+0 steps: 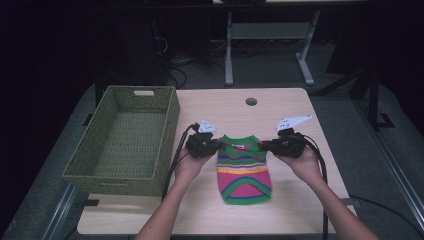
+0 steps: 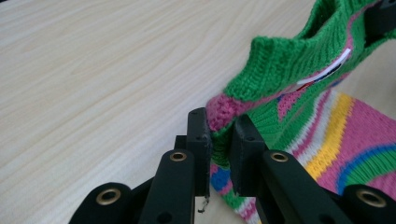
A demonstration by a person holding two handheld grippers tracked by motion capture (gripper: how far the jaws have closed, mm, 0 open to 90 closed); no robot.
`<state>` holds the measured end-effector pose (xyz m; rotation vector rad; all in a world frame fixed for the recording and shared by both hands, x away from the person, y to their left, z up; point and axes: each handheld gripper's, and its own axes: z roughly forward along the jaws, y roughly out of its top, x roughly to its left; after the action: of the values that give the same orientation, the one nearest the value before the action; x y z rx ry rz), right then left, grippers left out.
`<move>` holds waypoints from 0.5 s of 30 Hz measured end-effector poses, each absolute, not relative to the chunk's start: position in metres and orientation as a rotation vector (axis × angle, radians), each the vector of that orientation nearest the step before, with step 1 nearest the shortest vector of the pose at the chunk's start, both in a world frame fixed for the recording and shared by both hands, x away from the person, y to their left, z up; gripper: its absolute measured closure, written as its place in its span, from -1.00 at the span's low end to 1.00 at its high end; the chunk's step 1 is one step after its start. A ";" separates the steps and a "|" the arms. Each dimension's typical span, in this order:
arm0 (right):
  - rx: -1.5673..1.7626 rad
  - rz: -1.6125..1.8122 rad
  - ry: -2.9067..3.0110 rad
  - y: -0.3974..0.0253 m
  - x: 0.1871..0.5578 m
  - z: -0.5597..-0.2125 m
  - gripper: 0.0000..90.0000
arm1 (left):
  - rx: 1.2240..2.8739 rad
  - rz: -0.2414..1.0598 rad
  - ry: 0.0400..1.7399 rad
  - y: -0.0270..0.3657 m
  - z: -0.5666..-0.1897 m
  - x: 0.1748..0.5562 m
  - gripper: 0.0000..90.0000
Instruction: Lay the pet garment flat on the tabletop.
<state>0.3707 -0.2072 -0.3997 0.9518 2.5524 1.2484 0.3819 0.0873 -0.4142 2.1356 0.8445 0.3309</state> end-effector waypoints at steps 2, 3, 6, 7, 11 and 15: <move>0.981 1.241 2.545 -0.209 0.373 -0.402 0.86 | 2.132 0.331 0.846 0.084 -0.414 0.385 0.75; 0.994 1.241 2.537 -0.210 0.375 -0.403 0.86 | 2.137 0.335 0.846 0.083 -0.414 0.386 0.76; 1.020 1.244 2.508 -0.213 0.381 -0.405 0.85 | 2.155 0.368 0.865 0.077 -0.416 0.392 0.57; 1.036 1.244 2.492 -0.214 0.384 -0.405 0.81 | 2.155 0.382 0.884 0.076 -0.416 0.394 0.38; 1.144 1.231 2.442 -0.218 0.406 -0.415 0.30 | 2.137 0.381 0.903 0.076 -0.416 0.396 -0.04; 1.240 1.211 2.437 -0.224 0.418 -0.425 0.12 | 2.150 0.401 0.901 0.077 -0.417 0.392 -0.11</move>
<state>0.4180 -0.2245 -0.4252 1.2404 2.4373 1.2113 0.3921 0.0774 -0.4170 2.1502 0.9008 0.4006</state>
